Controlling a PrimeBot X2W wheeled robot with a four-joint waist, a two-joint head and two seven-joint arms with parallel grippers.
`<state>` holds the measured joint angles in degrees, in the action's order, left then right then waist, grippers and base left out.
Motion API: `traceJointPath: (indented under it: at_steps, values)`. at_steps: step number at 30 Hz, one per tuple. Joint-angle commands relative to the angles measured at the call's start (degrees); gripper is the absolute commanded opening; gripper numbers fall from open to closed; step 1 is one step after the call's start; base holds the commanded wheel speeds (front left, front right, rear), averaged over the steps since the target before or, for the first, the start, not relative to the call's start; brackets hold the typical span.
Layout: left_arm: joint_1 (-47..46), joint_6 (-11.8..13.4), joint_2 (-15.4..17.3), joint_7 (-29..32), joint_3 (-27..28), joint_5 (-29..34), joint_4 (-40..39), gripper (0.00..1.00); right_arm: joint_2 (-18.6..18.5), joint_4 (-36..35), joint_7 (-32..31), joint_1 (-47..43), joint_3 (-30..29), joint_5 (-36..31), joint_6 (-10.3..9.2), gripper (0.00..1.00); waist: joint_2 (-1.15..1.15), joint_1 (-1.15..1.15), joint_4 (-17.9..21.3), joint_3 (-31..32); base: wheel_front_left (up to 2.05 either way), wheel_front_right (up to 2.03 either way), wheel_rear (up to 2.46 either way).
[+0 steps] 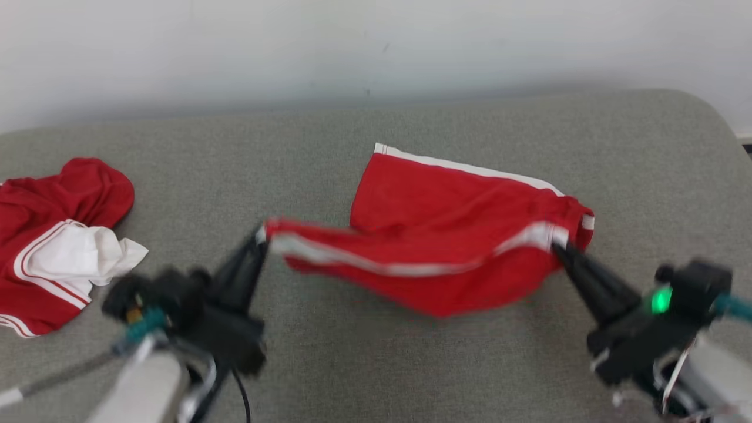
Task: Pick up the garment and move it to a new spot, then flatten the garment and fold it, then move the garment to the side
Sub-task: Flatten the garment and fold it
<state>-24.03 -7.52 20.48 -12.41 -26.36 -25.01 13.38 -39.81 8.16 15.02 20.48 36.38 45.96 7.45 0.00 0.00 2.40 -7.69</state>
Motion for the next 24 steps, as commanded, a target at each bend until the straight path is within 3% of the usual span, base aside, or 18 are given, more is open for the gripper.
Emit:
traceJointPath:
  at_steps: [1, 7, 11, 20, 24]
  values:
    - [-2.2, 0.1, 0.8, 0.5, -0.3, -1.4, -0.4, 0.0, -0.8, -0.5, -0.2, 2.2, 0.6, 0.8, 0.09, 0.0, 0.0, 0.0, 0.5, -1.7, 0.0, 0.0, 0.0]
    - [-21.8, 0.1, 5.8, 5.0, -4.4, -7.2, -1.4, 0.0, -5.1, -2.8, -3.1, 19.5, 4.1, 11.1, 0.09, 0.0, 0.0, 0.0, 1.0, -7.5, 0.0, 0.0, 0.0]
    - [-35.6, 0.1, 7.0, 6.8, -6.7, -12.6, 1.8, 0.0, -7.4, -1.8, -5.6, 31.6, 5.5, 15.8, 0.09, 0.0, 0.0, 0.0, 0.7, -12.2, 0.0, 0.0, 0.0]
    - [-63.2, 0.1, 8.5, 10.6, -11.9, -20.0, 13.2, 0.0, -4.6, 6.1, -14.8, 57.4, 6.4, 28.9, 0.09, 0.0, 0.0, 0.0, 2.1, -21.5, 0.0, 0.0, 0.0]
    - [-71.9, 0.1, 8.0, 9.7, -13.2, -22.3, 18.0, 0.0, -3.4, 9.9, -17.2, 65.9, 7.6, 30.0, 0.09, 0.0, 0.0, 0.0, 2.5, -23.9, 0.0, 0.0, 0.0]
